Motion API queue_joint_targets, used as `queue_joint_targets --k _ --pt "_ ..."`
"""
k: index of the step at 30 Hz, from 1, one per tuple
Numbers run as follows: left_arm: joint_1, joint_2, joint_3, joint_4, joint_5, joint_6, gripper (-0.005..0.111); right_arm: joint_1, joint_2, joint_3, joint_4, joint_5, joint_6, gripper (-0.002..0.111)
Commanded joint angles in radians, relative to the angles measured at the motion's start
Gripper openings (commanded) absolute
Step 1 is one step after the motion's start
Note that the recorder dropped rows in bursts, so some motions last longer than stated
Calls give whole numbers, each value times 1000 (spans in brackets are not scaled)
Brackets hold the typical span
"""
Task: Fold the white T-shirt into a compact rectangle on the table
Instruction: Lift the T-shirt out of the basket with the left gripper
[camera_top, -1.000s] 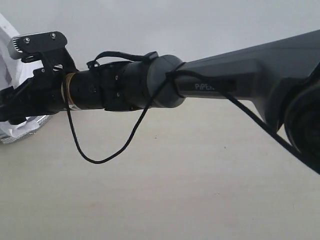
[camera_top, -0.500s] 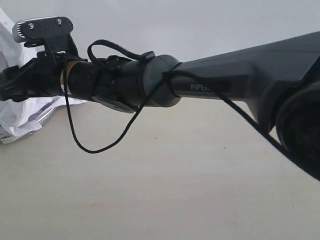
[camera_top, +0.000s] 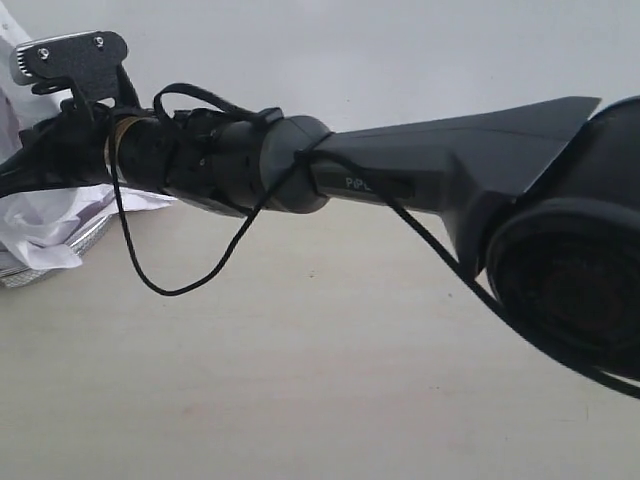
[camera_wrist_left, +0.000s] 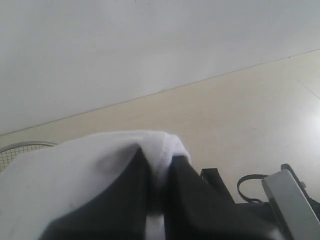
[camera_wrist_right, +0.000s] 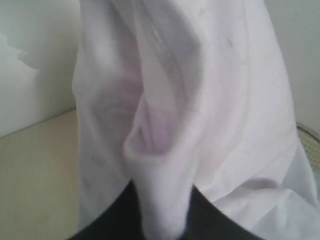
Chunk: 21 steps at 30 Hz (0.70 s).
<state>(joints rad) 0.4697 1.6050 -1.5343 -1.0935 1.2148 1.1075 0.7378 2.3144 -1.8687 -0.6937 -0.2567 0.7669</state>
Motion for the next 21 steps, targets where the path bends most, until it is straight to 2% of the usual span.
queue_joint_targets --k 1,6,10,16,21 --pt "-6 -11 -8 -18 6 10 4 0 -94 -8 -129 130 -6 0" --pt "-6 -11 -8 -18 6 10 4 0 -188 -6 -161 294 -45 0" --pt "-29 -11 -8 -18 6 22 4 0 -278 87 -161 307 -90 0" --pt "-125 -11 -8 -13 6 37 4 0 -418 284 -161 298 -114 0" --pt "-225 -11 -2 68 6 37 4 0 -525 430 -161 302 -131 0"
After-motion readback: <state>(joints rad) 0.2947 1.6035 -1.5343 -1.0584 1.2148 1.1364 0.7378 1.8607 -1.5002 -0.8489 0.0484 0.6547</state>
